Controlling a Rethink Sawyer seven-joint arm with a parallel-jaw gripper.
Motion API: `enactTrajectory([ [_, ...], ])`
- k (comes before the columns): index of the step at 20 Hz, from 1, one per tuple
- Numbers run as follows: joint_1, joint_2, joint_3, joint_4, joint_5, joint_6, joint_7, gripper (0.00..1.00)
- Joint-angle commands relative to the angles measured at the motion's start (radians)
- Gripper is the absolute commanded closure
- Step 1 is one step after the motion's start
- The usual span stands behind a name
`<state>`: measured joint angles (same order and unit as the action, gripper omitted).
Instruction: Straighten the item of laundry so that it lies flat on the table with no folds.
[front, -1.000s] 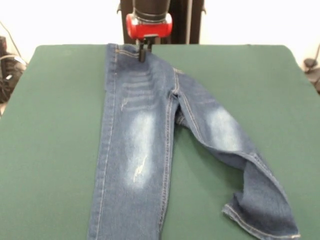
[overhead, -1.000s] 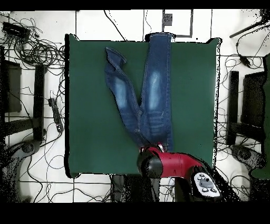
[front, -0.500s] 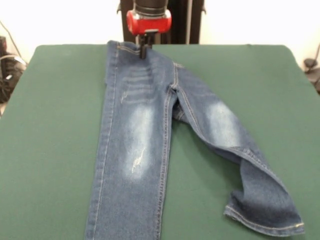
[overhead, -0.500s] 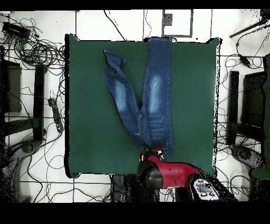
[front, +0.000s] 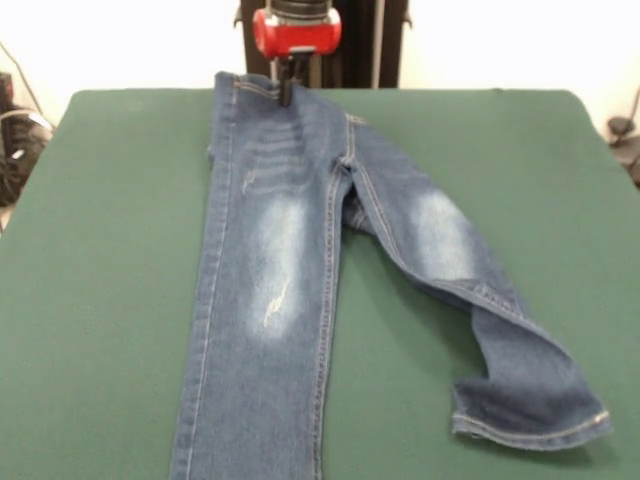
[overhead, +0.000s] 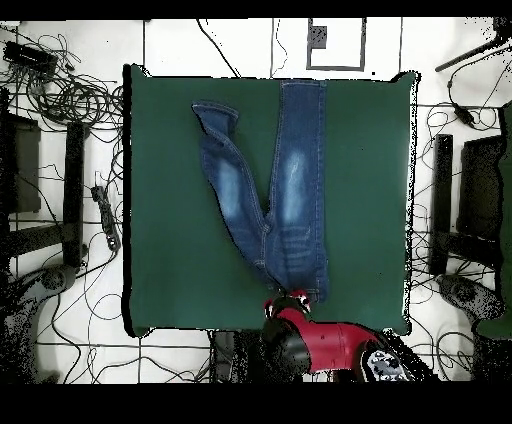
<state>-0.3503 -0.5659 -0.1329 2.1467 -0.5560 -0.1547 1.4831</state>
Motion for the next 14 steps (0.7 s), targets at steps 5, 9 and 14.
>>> enactTrajectory([
  [5, 0.001, 0.132, -0.045, 0.096, -0.063, -0.025, 0.165, 1.0],
  [9, 0.01, 0.144, -0.068, 0.098, -0.038, -0.089, 0.206, 0.0],
  [14, 0.005, 0.135, -0.039, 0.096, -0.014, -0.067, 0.199, 0.0],
])
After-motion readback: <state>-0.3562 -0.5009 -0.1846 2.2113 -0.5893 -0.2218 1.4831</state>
